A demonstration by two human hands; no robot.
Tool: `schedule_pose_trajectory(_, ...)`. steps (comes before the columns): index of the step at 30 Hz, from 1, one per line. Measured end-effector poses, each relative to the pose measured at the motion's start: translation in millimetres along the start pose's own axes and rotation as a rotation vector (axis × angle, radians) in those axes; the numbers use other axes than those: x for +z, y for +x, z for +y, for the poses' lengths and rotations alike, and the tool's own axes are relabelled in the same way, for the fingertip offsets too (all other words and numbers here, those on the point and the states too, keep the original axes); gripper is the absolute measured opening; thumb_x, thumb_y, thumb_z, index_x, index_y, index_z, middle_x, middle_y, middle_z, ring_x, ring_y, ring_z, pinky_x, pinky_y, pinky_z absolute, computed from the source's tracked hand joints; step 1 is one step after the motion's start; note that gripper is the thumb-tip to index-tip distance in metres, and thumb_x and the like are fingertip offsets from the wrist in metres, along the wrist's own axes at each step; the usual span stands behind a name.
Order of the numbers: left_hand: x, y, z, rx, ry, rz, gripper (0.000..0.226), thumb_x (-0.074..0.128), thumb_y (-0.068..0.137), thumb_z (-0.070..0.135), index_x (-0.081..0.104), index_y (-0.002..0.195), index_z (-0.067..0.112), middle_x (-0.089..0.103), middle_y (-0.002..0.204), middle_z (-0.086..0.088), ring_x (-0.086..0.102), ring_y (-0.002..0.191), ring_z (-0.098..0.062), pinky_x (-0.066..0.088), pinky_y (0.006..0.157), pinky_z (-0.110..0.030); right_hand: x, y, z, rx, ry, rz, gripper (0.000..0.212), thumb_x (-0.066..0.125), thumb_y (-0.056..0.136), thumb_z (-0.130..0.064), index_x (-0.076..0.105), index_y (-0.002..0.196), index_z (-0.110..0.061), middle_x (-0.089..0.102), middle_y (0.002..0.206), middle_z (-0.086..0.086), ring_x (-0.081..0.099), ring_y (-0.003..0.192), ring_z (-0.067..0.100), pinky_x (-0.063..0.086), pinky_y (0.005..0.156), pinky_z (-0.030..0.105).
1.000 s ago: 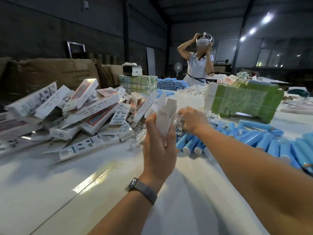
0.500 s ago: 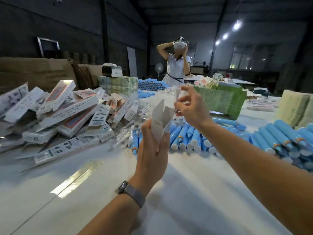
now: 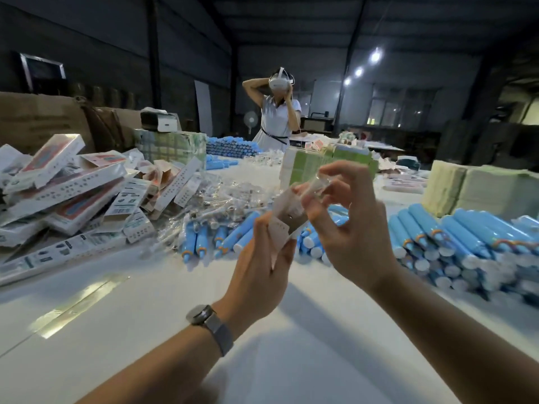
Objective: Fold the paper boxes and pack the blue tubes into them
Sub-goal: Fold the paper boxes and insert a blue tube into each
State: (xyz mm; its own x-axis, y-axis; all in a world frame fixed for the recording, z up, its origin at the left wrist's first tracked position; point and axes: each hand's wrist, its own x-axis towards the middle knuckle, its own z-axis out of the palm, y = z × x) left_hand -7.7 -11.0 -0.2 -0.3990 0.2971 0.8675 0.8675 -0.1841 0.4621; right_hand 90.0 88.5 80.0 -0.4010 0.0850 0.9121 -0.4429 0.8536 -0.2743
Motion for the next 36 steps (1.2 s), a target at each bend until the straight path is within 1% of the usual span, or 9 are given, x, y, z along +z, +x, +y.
schedule_pose_trajectory(4,23.5,0.2,13.4,-0.03,-0.038,-0.011,0.024,0.048,0.098,0.017,0.034,0.095,0.036,0.053,0.087,0.038,0.052,0.073,0.011,0.035,0.063,-0.005,-17.1,-8.3,28.4,-0.1,-0.232,0.032,0.03,0.065,0.09,-0.016,0.049,0.115,-0.022,0.055,0.105,-0.012,0.047,0.089,-0.004,0.037,0.081,0.01)
schedule_pose_trajectory(7,32.8,1.7,16.1,-0.04,-0.034,-0.043,0.022,0.049,0.098,0.022,0.035,0.096,0.039,0.056,0.084,0.035,0.054,0.069,0.009,0.037,0.06,-0.006,-26.9,-9.6,41.0,-0.117,-0.29,-0.014,0.023,0.064,0.092,-0.016,0.056,0.113,-0.014,0.045,0.106,-0.023,0.048,0.095,0.005,0.035,0.081,0.014)
schedule_pose_trajectory(12,30.5,1.7,12.3,-0.049,-0.008,0.001,0.025,0.05,0.097,0.029,0.034,0.095,0.049,0.058,0.085,0.032,0.055,0.068,0.004,0.037,0.057,-0.007,-30.2,-11.3,45.1,-0.185,-0.291,-0.037,0.016,0.067,0.091,-0.011,0.062,0.105,-0.007,0.062,0.102,0.0,0.056,0.091,0.016,0.043,0.074,0.025)
schedule_pose_trajectory(16,26.3,1.5,9.4,-0.026,-0.051,-0.007,0.014,0.045,0.096,0.034,0.031,0.092,0.034,0.052,0.083,0.033,0.05,0.067,0.001,0.038,0.058,-0.011,-25.4,-11.9,42.1,-0.217,-0.304,-0.059,0.01,0.068,0.091,-0.014,0.068,0.097,-0.005,0.065,0.098,0.004,0.06,0.088,0.022,0.049,0.072,0.032)
schedule_pose_trajectory(22,21.4,1.1,10.8,0.025,-0.056,-0.06,0.016,0.043,0.095,0.036,0.028,0.096,0.04,0.053,0.088,0.03,0.051,0.071,-0.001,0.039,0.06,-0.011,-29.9,-13.2,36.0,-0.111,-0.351,-0.281,0.038,0.046,0.097,-0.038,0.072,0.095,-0.011,0.063,0.11,0.006,0.057,0.097,0.027,0.048,0.076,0.044)
schedule_pose_trajectory(25,18.1,1.0,10.2,0.019,-0.131,-0.083,0.022,0.045,0.096,0.032,0.029,0.11,0.038,0.055,0.104,0.031,0.058,0.086,0.004,0.043,0.073,-0.011,-29.2,-11.6,33.2,-0.088,-0.217,-0.324,0.026,0.053,0.096,-0.031,0.07,0.101,-0.013,0.061,0.11,0.002,0.058,0.098,0.023,0.049,0.079,0.042)
schedule_pose_trajectory(29,12.3,-0.1,10.8,-0.04,-0.3,-0.054,0.043,0.05,0.097,0.03,0.023,0.131,0.037,0.061,0.122,-0.002,0.068,0.104,-0.018,0.057,0.081,-0.031,-26.2,-14.7,37.4,0.024,0.017,-0.319,0.027,0.063,0.09,-0.011,0.06,0.115,-0.022,0.059,0.109,-0.007,0.061,0.093,0.014,0.056,0.073,0.035)
schedule_pose_trajectory(33,7.1,1.7,11.5,-0.092,-0.299,-0.043,0.048,0.051,0.095,0.035,0.025,0.134,0.042,0.062,0.121,0.004,0.068,0.105,-0.018,0.057,0.078,-0.025,-20.1,-18.9,40.2,0.203,0.246,-0.277,0.047,0.068,0.086,-0.019,0.046,0.114,-0.05,0.058,0.104,-0.018,0.065,0.086,0.015,0.058,0.074,0.038)
schedule_pose_trajectory(36,6.0,1.6,11.0,-0.069,-0.303,-0.065,0.042,0.048,0.098,0.03,0.033,0.135,0.04,0.065,0.118,0.01,0.069,0.103,-0.019,0.057,0.077,-0.029,-14.2,-23.5,41.5,0.27,0.383,-0.221,0.053,0.072,0.083,-0.018,0.045,0.115,-0.052,0.056,0.101,-0.019,0.063,0.081,0.015,0.059,0.073,0.037)
